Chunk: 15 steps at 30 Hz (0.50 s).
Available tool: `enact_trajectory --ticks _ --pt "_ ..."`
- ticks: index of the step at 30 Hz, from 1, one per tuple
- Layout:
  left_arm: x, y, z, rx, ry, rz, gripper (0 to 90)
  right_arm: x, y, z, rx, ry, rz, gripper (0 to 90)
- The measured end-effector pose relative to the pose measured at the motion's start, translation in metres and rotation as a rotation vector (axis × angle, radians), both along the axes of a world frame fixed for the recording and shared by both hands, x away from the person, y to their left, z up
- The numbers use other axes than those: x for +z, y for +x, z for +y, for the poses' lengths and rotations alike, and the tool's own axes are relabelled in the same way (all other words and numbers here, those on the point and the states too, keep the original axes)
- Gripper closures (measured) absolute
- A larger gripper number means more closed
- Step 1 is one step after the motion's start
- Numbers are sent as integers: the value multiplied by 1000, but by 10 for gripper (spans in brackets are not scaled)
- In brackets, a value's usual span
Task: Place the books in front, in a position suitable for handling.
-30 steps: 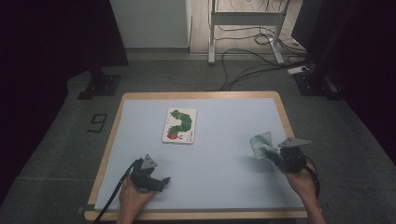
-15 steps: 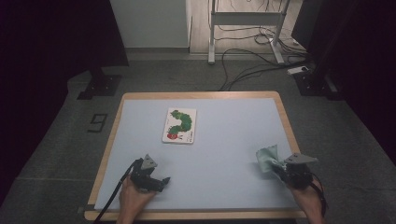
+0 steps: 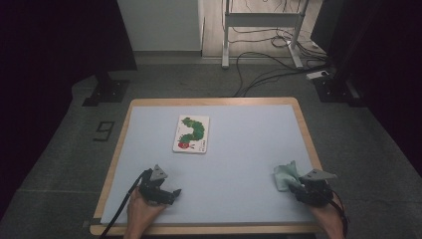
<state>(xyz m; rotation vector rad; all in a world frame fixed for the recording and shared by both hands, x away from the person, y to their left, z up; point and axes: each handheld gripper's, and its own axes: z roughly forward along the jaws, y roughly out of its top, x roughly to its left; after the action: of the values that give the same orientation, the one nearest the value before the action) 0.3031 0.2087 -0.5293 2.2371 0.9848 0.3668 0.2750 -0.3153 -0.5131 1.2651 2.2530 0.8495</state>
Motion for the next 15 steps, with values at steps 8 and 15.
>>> enact_trajectory --ticks 8,15 --pt "0 0 0 -2 -1 3 3 23 4 5 -6 13 -45 168" --pt "0 1 0 -6 2 6 0 42 13 19 30 26 -81 96"
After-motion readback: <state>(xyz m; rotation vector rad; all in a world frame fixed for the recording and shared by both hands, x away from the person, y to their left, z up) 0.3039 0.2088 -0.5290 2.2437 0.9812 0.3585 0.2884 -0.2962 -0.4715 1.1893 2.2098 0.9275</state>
